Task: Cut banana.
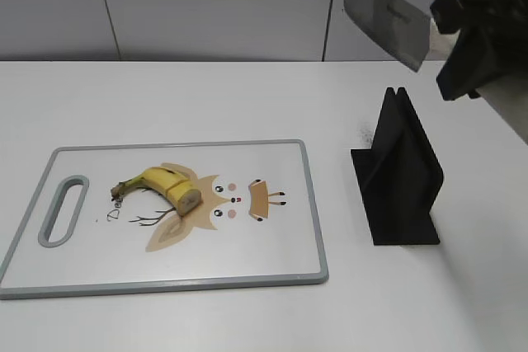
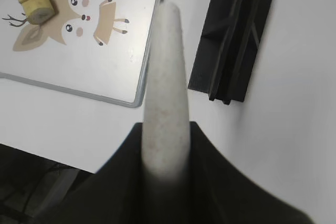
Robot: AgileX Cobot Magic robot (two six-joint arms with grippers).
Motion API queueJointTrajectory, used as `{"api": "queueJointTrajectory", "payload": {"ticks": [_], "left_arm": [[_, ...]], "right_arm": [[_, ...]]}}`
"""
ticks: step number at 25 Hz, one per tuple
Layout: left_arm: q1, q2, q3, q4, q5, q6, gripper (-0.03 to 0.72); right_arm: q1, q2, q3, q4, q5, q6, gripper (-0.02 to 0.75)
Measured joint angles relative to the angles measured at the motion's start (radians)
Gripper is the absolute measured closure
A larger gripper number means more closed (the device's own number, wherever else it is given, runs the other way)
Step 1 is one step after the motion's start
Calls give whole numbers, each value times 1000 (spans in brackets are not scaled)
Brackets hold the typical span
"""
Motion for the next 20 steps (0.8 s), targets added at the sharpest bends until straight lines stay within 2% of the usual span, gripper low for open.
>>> {"api": "queueJointTrajectory", "payload": {"ticks": [9, 13, 20], "left_arm": [[0, -228, 62, 0, -20, -26, 126], [0, -236, 92, 1, -108, -28, 126], [0, -235, 100, 3, -130, -31, 126]], "right_arm": [[0, -145, 225, -82, -82, 164, 570], [0, -162, 286, -98, -115, 189, 570], [0, -138, 323, -113, -206, 227, 570]]}}
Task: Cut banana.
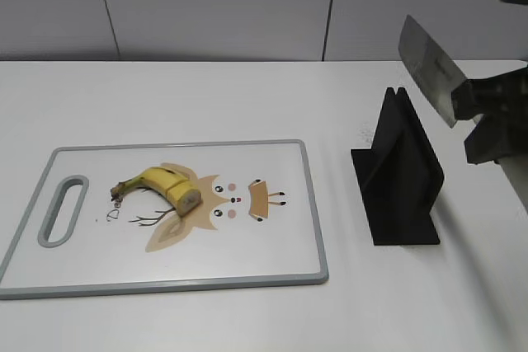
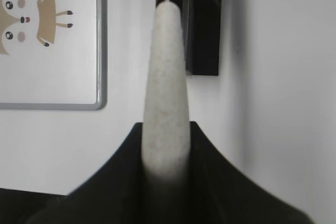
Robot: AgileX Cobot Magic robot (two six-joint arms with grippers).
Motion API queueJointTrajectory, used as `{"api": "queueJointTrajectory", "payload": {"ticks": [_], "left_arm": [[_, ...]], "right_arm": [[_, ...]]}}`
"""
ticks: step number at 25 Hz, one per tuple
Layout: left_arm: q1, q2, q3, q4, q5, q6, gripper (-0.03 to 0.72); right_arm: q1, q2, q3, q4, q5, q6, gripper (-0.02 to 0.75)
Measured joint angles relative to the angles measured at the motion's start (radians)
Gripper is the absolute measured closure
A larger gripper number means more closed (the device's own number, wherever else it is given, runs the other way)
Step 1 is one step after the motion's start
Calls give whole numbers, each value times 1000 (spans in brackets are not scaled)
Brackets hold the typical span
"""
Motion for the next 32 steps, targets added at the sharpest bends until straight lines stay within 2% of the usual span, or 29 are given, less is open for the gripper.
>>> {"api": "queueJointTrajectory", "payload": {"ticks": [11, 32], "left_arm": [[0, 0, 0, 0, 0, -2, 126], [0, 0, 0, 0, 0, -2, 128]], "right_arm": [[0, 98, 1, -84, -78, 37, 570], [0, 232, 1, -90, -93, 33, 570]]}}
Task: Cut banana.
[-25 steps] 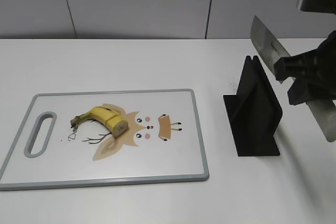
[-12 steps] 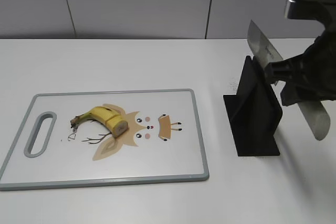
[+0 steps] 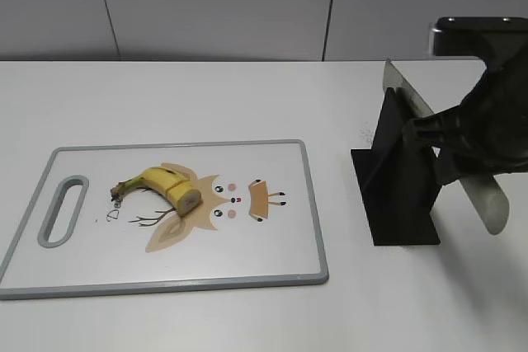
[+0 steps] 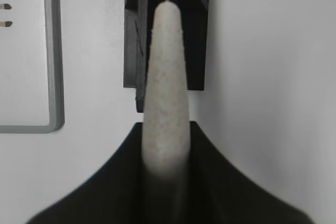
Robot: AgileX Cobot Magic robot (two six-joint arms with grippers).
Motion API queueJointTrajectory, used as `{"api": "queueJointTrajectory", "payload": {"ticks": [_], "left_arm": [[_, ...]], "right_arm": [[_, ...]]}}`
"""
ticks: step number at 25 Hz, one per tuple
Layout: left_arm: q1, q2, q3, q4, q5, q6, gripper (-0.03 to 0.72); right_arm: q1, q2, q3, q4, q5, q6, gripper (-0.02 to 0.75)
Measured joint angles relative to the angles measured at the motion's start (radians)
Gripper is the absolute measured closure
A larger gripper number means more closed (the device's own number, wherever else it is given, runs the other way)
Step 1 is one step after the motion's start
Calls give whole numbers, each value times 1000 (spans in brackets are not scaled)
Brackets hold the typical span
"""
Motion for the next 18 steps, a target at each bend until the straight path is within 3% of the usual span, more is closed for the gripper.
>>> {"api": "queueJointTrajectory", "payload": {"ticks": [7, 18], "left_arm": [[0, 0, 0, 0, 0, 0, 129], [0, 0, 0, 0, 0, 0, 130]], "right_arm": [[0, 6, 0, 2, 1, -4, 556], [0, 6, -17, 7, -16, -58, 278]]}}
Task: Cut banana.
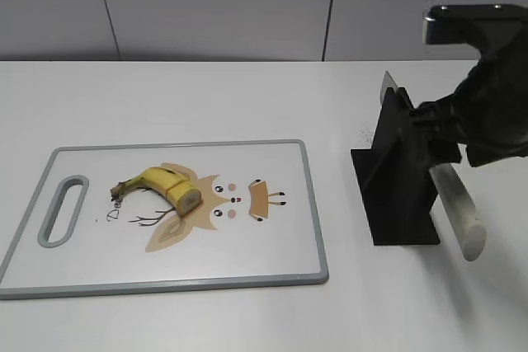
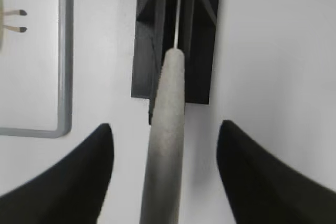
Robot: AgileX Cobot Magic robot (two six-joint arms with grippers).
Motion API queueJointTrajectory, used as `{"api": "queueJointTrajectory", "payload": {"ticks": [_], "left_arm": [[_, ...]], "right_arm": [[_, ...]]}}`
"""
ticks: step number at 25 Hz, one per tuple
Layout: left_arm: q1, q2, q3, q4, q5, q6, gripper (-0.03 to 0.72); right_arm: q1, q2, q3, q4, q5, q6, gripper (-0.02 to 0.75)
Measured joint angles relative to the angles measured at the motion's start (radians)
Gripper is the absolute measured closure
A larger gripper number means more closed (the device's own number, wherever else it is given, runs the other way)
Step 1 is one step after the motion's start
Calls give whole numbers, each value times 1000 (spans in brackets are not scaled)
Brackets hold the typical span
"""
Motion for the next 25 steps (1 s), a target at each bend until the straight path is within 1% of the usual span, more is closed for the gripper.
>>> {"api": "queueJointTrajectory", "payload": {"ticks": [3, 5, 9, 12, 16, 20, 22, 25], "left_arm": [[0, 0, 0, 0, 0, 0, 130], [0, 0, 0, 0, 0, 0, 130], [0, 0, 0, 0, 0, 0, 130], [0, 0, 0, 1, 0, 0, 130], [0, 0, 0, 1, 0, 0, 130], [0, 0, 0, 1, 0, 0, 130], [0, 0, 0, 1, 0, 0, 130], [0, 0, 0, 1, 0, 0, 130]], "right_arm": [[0, 0, -46, 11, 4, -64, 119], [0, -6, -76, 21, 20, -129, 79], [0, -67, -95, 70, 59, -268, 69], [0, -172, -62, 122, 65, -361, 69], [0, -344, 49, 150, 49, -459, 70], [0, -527, 201, 151, -1, -475, 82], [0, -611, 272, 152, 4, -490, 92], [0, -726, 338, 152, 47, -502, 99]]}}
